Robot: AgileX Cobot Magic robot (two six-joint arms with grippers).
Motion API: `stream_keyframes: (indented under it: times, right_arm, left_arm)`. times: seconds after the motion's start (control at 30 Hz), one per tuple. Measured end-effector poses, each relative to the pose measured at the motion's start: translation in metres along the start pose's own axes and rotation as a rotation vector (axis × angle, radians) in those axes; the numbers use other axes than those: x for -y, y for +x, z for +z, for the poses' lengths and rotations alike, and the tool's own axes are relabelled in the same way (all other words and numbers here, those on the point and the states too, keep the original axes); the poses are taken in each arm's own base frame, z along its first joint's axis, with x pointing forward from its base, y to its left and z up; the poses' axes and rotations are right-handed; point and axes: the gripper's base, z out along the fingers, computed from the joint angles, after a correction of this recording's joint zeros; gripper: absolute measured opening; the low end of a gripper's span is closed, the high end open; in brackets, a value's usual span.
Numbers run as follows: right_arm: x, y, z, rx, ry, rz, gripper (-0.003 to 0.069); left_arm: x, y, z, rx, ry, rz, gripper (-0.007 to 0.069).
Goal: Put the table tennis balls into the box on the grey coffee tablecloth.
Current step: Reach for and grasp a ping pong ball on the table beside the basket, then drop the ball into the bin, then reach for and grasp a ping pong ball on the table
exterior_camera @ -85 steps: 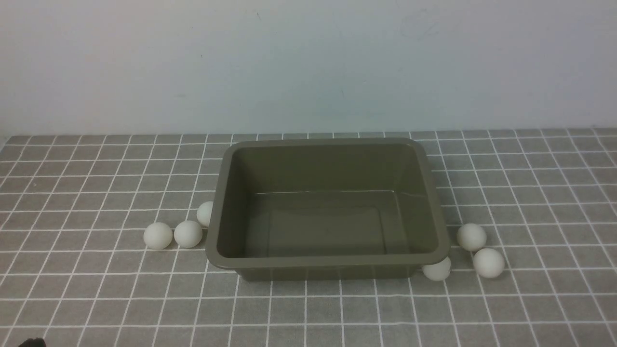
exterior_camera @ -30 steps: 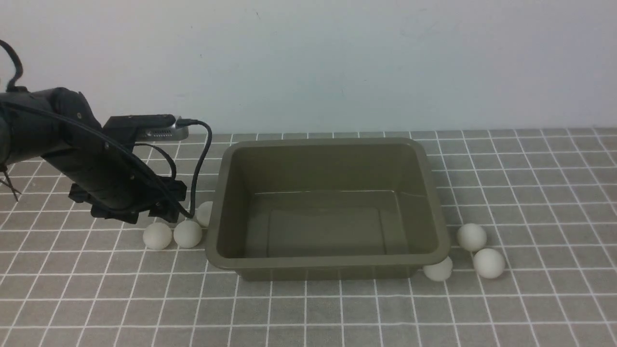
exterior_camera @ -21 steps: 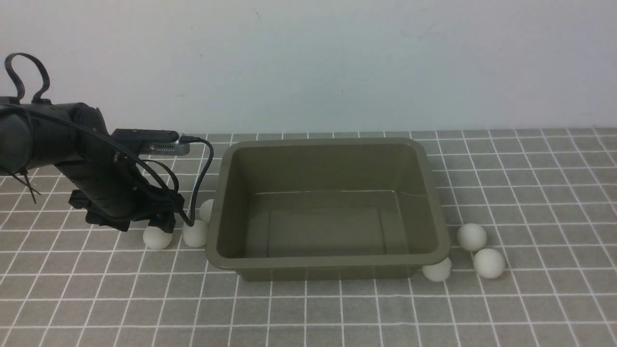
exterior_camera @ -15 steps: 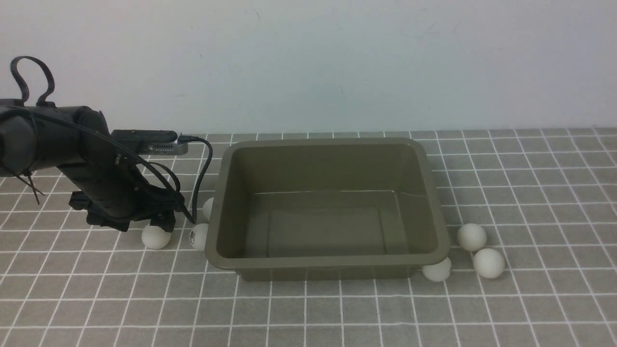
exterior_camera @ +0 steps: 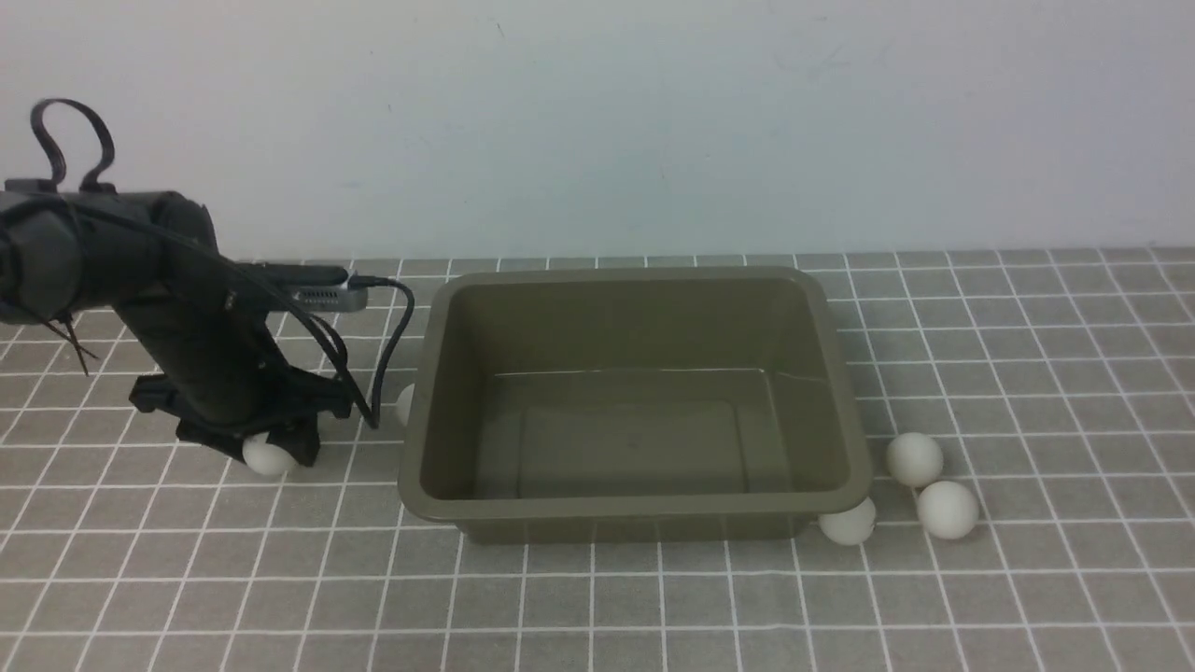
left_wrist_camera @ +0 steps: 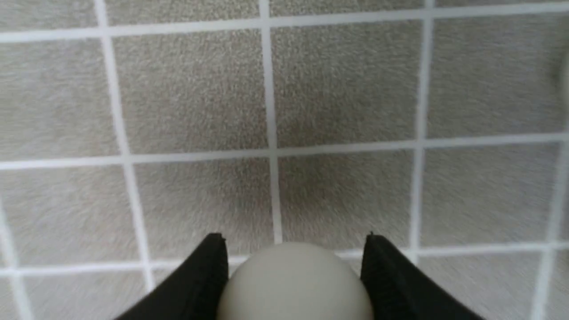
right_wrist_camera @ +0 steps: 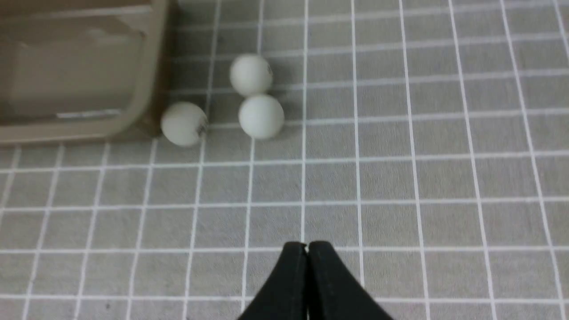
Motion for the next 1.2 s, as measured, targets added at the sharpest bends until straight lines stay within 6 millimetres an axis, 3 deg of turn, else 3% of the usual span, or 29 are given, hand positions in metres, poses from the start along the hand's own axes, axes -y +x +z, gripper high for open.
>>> stream_keyframes:
  times: [0.1, 0.13, 0.2, 0.27, 0.37, 0.43, 0.57, 0.63, 0.7, 0.73, 0.8, 0.9, 0.93, 0.97, 1.03, 1.07, 1.1, 1.2]
  right_arm:
    - [-0.002, -0.014, 0.035, -0.100, -0.003, 0.015, -0.0006]
    - [-0.002, -0.017, 0.042, -0.116, -0.006, 0.012, -0.0001]
    - [-0.005, -0.026, 0.072, -0.165, -0.041, 0.006, 0.0030]
    - [-0.007, -0.032, 0.093, -0.207, -0.062, -0.002, 0.0067]
    - [-0.009, -0.044, 0.127, -0.255, -0.084, -0.016, 0.0155]
    - [-0.009, -0.053, 0.153, -0.298, -0.082, -0.035, 0.0251]
    - [-0.009, -0.064, 0.187, -0.357, -0.076, -0.042, 0.0393]
    - [-0.013, -0.069, 0.205, -0.382, -0.079, -0.050, 0.0478]
    - [-0.017, -0.070, 0.214, -0.397, -0.084, -0.062, 0.0512]
    - [-0.022, -0.069, 0.225, -0.418, -0.089, -0.076, 0.0540]
    - [-0.029, -0.069, 0.240, -0.435, -0.095, -0.096, 0.0563]
    - [-0.034, -0.065, 0.253, -0.461, -0.093, -0.115, 0.0569]
    - [-0.035, -0.061, 0.264, -0.488, -0.083, -0.122, 0.0563]
    - [-0.034, -0.059, 0.269, -0.503, -0.074, -0.123, 0.0545]
    - [-0.032, -0.055, 0.276, -0.526, -0.062, -0.131, 0.0460]
    - [-0.032, -0.056, 0.276, -0.526, -0.061, -0.133, 0.0446]
    - [-0.032, -0.056, 0.275, -0.542, -0.056, -0.149, 0.0346]
    - [-0.032, -0.064, 0.266, -0.580, -0.050, -0.183, 0.0363]
  left_arm:
    - [0.013, -0.006, -0.046, 0.076, 0.035, 0.036, 0.0342]
    - [0.017, -0.007, -0.052, 0.089, 0.050, 0.049, 0.0342]
    - [0.042, -0.004, -0.078, 0.150, 0.129, 0.121, 0.0342]
    - [0.061, -0.002, -0.086, 0.174, 0.177, 0.189, 0.0342]
    - [0.092, 0.001, -0.082, 0.185, 0.245, 0.291, 0.0342]
    - [0.110, 0.002, -0.068, 0.165, 0.267, 0.327, 0.0342]
    - [0.130, 0.006, -0.044, 0.105, 0.288, 0.333, 0.0362]
    - [0.136, 0.004, -0.038, 0.089, 0.293, 0.332, 0.0461]
    - [0.137, 0.002, -0.040, 0.087, 0.296, 0.326, 0.0519]
    - [0.138, -0.002, -0.045, 0.092, 0.298, 0.322, 0.0572]
    - [0.135, -0.009, -0.063, 0.090, 0.295, 0.306, 0.0595]
    - [0.128, -0.012, -0.080, 0.096, 0.279, 0.295, 0.0549]
    - [0.115, -0.012, -0.102, 0.105, 0.248, 0.283, 0.0421]
    - [0.106, -0.011, -0.115, 0.125, 0.233, 0.269, 0.0342]
    - [0.086, -0.007, -0.136, 0.158, 0.190, 0.248, 0.0140]
    - [0.082, -0.005, -0.140, 0.165, 0.185, 0.240, 0.0112]
    - [0.068, 0.001, -0.150, 0.183, 0.162, 0.213, 0.0056]
    - [0.038, 0.024, -0.153, 0.152, 0.122, 0.141, 0.0004]
